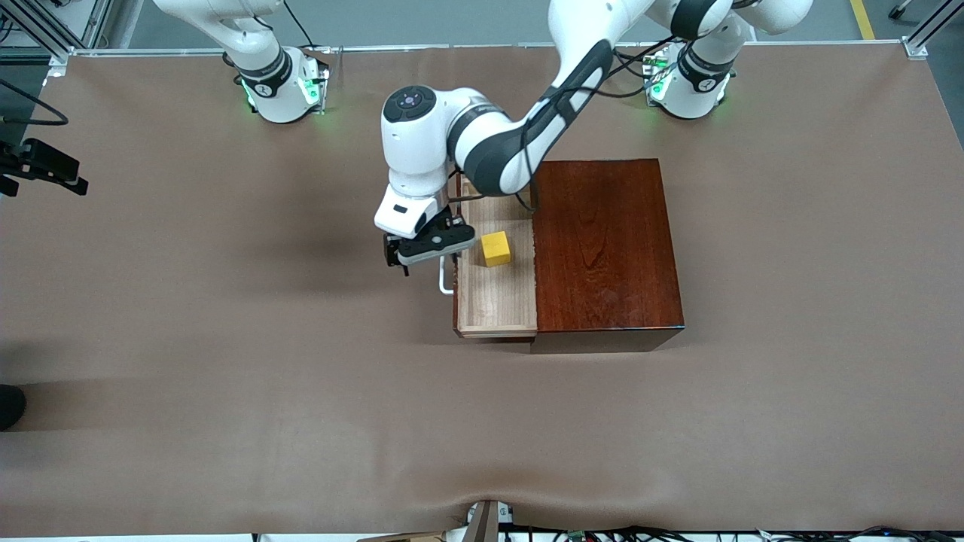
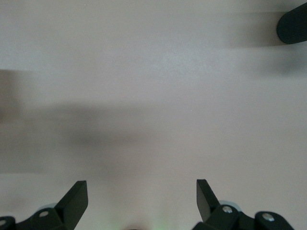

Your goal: Open drawer, take yellow block, close drawer

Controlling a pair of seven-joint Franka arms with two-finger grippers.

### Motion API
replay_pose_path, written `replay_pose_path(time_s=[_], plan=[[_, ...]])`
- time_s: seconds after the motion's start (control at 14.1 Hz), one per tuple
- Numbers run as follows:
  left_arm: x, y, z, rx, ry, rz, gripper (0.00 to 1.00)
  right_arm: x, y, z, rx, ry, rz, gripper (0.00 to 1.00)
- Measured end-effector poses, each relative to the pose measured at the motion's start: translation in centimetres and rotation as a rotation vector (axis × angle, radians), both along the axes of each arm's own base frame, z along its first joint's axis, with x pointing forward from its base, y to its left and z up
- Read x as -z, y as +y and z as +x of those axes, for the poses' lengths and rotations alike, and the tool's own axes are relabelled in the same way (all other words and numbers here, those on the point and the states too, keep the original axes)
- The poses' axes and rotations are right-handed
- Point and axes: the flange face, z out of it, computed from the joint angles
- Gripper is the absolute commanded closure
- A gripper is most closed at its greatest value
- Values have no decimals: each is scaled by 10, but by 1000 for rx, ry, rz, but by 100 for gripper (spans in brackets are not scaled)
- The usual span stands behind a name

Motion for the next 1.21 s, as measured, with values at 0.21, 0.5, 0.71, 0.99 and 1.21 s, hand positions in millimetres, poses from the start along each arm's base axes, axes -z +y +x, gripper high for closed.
replay_pose_path(time_s=[0.21,0.5,0.71,0.99,1.21], plan=[[-87,66,39,-6,0,47,0,3,0,3,5,4,-1,0],[-188,206,93,1,52,105,0,31,-4,23,1,40,-5,0],[-214,315,130,96,137,95,0,32,-7,39,-20,29,-11,0],[-216,422,148,224,205,120,0,26,-9,40,9,20,-14,0],[-223,475,131,295,240,130,0,25,-4,40,89,24,-16,0]])
